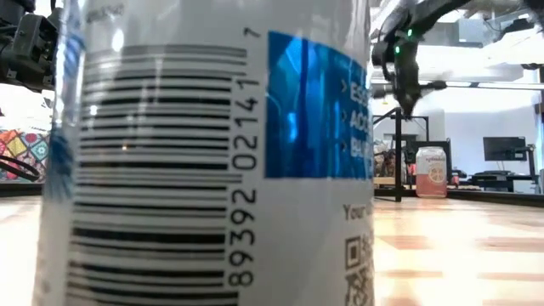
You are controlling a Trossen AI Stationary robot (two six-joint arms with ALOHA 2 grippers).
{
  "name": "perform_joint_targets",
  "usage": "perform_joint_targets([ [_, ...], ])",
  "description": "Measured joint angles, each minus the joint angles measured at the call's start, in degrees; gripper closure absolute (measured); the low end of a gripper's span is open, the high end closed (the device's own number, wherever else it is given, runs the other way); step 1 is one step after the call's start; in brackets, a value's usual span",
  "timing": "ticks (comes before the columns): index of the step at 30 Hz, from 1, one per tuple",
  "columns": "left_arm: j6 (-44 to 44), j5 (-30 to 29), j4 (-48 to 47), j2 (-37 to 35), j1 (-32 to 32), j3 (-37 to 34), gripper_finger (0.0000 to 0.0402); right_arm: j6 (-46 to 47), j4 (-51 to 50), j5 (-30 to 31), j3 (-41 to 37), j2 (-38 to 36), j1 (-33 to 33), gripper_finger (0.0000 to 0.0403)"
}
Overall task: Place canned beverage on shelf
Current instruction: Put the orange white soda can on the shelf aligned with the other orange white soda can
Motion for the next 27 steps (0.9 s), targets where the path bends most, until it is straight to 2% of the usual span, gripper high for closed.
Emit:
perform_joint_targets([
  [4,0.0,0.0,0.0,0.0,0.0,0.0,0.0074,-1.2,-5.6,0.1,2.8,6.2,-2.9,0.0403],
  [11,0.0,0.0,0.0,0.0,0.0,0.0,0.0074,-3.7,-8.3,-0.4,2.8,11.5,-3.7,0.0403],
  [16,0.0,0.0,0.0,0.0,0.0,0.0,0.0074,-3.9,-12.2,-1.6,2.8,13.5,-5.1,0.0403],
  [22,0.0,-0.1,0.0,0.0,0.0,0.0,0.0074,-3.0,-14.0,-7.0,-1.3,13.3,-6.2,0.0403],
  [27,0.0,0.0,0.0,0.0,0.0,0.0,0.0074,-3.3,-13.9,-4.3,-2.4,13.3,-4.9,0.0403],
])
